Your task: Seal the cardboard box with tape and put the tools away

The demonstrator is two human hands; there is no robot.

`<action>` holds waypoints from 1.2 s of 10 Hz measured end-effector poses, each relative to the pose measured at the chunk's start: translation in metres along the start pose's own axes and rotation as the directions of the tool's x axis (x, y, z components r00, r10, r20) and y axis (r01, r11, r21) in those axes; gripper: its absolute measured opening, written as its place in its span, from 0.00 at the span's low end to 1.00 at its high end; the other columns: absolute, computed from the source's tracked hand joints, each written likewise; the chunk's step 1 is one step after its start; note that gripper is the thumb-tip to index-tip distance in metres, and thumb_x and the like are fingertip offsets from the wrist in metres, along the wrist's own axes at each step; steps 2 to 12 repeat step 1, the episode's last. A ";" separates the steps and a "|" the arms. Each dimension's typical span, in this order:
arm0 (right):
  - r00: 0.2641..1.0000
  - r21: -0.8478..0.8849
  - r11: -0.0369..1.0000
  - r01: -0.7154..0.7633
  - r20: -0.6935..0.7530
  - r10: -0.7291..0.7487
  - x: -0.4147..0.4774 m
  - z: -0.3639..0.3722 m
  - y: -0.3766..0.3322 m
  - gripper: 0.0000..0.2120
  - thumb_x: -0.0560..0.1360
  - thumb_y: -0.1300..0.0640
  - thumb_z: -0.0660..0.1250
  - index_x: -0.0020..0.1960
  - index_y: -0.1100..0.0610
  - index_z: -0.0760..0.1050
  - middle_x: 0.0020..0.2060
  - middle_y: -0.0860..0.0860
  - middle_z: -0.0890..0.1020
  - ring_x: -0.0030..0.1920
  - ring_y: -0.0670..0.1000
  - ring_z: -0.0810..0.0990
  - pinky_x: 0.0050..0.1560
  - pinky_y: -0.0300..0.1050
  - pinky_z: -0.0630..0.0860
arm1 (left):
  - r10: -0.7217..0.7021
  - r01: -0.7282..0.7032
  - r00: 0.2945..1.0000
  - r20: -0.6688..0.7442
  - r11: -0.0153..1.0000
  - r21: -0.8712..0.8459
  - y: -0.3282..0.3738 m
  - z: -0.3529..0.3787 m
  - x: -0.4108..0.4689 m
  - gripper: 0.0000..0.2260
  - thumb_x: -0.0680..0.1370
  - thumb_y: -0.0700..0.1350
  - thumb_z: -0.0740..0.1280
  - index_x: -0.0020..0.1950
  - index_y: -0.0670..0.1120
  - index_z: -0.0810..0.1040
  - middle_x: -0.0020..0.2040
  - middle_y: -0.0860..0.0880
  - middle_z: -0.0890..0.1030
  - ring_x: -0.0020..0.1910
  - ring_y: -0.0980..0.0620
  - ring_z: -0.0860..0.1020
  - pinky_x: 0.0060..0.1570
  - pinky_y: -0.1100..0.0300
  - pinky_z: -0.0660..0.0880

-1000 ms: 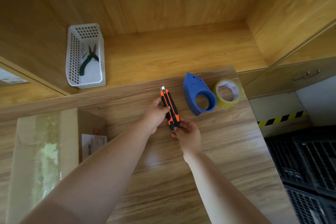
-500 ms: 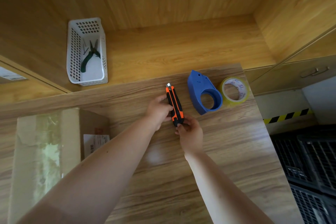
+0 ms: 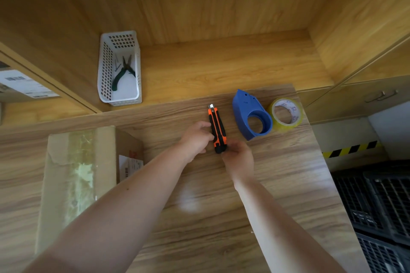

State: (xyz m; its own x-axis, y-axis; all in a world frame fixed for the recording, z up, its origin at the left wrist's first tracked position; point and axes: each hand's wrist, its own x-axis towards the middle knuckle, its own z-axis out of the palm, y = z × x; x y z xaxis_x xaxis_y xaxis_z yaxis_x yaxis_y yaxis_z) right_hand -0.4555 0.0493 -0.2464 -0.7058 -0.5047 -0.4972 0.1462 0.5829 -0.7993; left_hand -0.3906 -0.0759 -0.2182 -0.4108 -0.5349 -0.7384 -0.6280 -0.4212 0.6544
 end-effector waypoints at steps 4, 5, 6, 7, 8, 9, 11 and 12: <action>1.000 -0.001 1.000 -0.004 0.021 0.004 -0.004 -0.007 -0.018 0.13 0.72 0.64 0.67 0.54 0.52 0.78 0.49 0.48 0.82 0.48 0.43 0.79 0.43 0.38 0.74 | 0.063 -0.061 0.998 -0.011 0.992 0.110 0.007 -0.012 -0.004 0.19 0.76 0.39 0.67 0.66 0.52 0.74 0.62 0.47 0.78 0.59 0.48 0.77 0.54 0.52 0.78; 1.000 -0.001 1.000 -0.004 0.021 0.004 -0.004 -0.007 -0.018 0.13 0.72 0.64 0.67 0.54 0.52 0.78 0.49 0.48 0.82 0.48 0.43 0.79 0.43 0.38 0.74 | 0.063 -0.061 0.998 -0.011 0.992 0.110 0.007 -0.012 -0.004 0.19 0.76 0.39 0.67 0.66 0.52 0.74 0.62 0.47 0.78 0.59 0.48 0.77 0.54 0.52 0.78; 1.000 -0.001 1.000 -0.004 0.021 0.004 -0.004 -0.007 -0.018 0.13 0.72 0.64 0.67 0.54 0.52 0.78 0.49 0.48 0.82 0.48 0.43 0.79 0.43 0.38 0.74 | 0.063 -0.061 0.998 -0.011 0.992 0.110 0.007 -0.012 -0.004 0.19 0.76 0.39 0.67 0.66 0.52 0.74 0.62 0.47 0.78 0.59 0.48 0.77 0.54 0.52 0.78; 1.000 -0.001 1.000 -0.004 0.021 0.004 -0.004 -0.007 -0.018 0.13 0.72 0.64 0.67 0.54 0.52 0.78 0.49 0.48 0.82 0.48 0.43 0.79 0.43 0.38 0.74 | 0.063 -0.061 0.998 -0.011 0.992 0.110 0.007 -0.012 -0.004 0.19 0.76 0.39 0.67 0.66 0.52 0.74 0.62 0.47 0.78 0.59 0.48 0.77 0.54 0.52 0.78; 1.000 -0.001 1.000 -0.004 0.021 0.004 -0.004 -0.007 -0.018 0.13 0.72 0.64 0.67 0.54 0.52 0.78 0.49 0.48 0.82 0.48 0.43 0.79 0.43 0.38 0.74 | 0.063 -0.061 0.998 -0.011 0.992 0.110 0.007 -0.012 -0.004 0.19 0.76 0.39 0.67 0.66 0.52 0.74 0.62 0.47 0.78 0.59 0.48 0.77 0.54 0.52 0.78; 1.000 -0.001 1.000 -0.004 0.021 0.004 -0.004 -0.007 -0.018 0.13 0.72 0.64 0.67 0.54 0.52 0.78 0.49 0.48 0.82 0.48 0.43 0.79 0.43 0.38 0.74 | 0.063 -0.061 0.998 -0.011 0.992 0.110 0.007 -0.012 -0.004 0.19 0.76 0.39 0.67 0.66 0.52 0.74 0.62 0.47 0.78 0.59 0.48 0.77 0.54 0.52 0.78; 1.000 -0.001 1.000 -0.004 0.021 0.004 -0.004 -0.007 -0.018 0.13 0.72 0.64 0.67 0.54 0.52 0.78 0.49 0.48 0.82 0.48 0.43 0.79 0.43 0.38 0.74 | 0.063 -0.061 0.998 -0.011 0.992 0.110 0.007 -0.012 -0.004 0.19 0.76 0.39 0.67 0.66 0.52 0.74 0.62 0.47 0.78 0.59 0.48 0.77 0.54 0.52 0.78; 1.000 -0.001 1.000 -0.004 0.021 0.004 -0.004 -0.007 -0.018 0.13 0.72 0.64 0.67 0.54 0.52 0.78 0.49 0.48 0.82 0.48 0.43 0.79 0.43 0.38 0.74 | 0.063 -0.061 0.998 -0.011 0.992 0.110 0.007 -0.012 -0.004 0.19 0.76 0.39 0.67 0.66 0.52 0.74 0.62 0.47 0.78 0.59 0.48 0.77 0.54 0.52 0.78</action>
